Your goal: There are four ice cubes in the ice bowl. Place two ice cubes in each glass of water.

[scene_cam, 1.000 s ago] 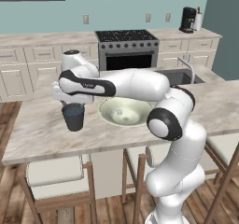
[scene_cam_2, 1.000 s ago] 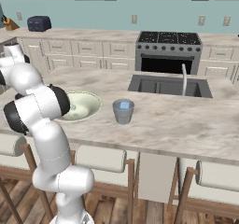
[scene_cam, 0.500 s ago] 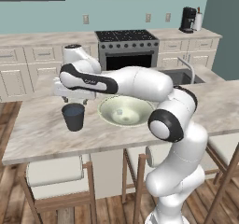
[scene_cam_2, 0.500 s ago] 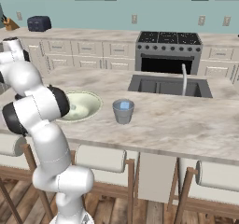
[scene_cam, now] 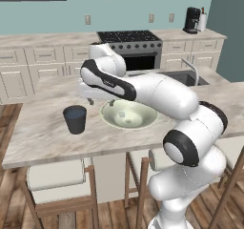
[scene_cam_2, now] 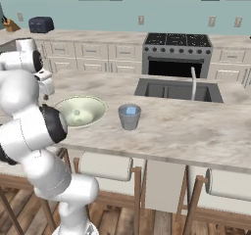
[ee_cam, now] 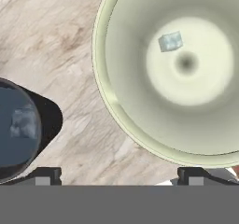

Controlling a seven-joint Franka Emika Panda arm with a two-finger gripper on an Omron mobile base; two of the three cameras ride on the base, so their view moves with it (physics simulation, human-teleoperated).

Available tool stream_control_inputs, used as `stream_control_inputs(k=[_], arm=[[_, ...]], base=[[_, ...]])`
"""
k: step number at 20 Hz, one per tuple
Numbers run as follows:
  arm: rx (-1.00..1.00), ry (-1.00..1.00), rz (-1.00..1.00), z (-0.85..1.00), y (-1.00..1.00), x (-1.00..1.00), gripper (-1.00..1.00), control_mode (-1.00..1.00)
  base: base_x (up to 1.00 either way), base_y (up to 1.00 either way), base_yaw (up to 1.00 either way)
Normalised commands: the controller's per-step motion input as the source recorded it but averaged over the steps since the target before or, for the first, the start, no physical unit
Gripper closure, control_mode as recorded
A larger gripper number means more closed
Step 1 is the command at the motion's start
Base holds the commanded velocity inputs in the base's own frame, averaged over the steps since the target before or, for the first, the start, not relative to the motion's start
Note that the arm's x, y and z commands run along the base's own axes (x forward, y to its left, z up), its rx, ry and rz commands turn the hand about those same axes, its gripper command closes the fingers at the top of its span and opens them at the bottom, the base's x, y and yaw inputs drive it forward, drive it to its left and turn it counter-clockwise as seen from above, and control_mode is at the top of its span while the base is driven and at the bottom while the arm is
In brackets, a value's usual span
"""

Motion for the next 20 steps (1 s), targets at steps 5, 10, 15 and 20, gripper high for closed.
stream_control_inputs(k=[5,10,15,20], arm=[[0.03,0.00,0.00,-0.10,-1.00,-0.24,-1.00,-1.00],[0.08,0.00,0.00,-0.27,-0.80,-0.02,-1.00,-1.00],[0.06,0.00,0.00,-0.29,-0.21,0.02,-1.00,-1.00],[0.00,0.00,0.00,-0.22,-0.08,0.26,-1.00,-1.00]], base=[[0.00,0.00,0.00],[0.00,0.00,0.00],[0.00,0.00,0.00],[0.00,0.00,0.00]])
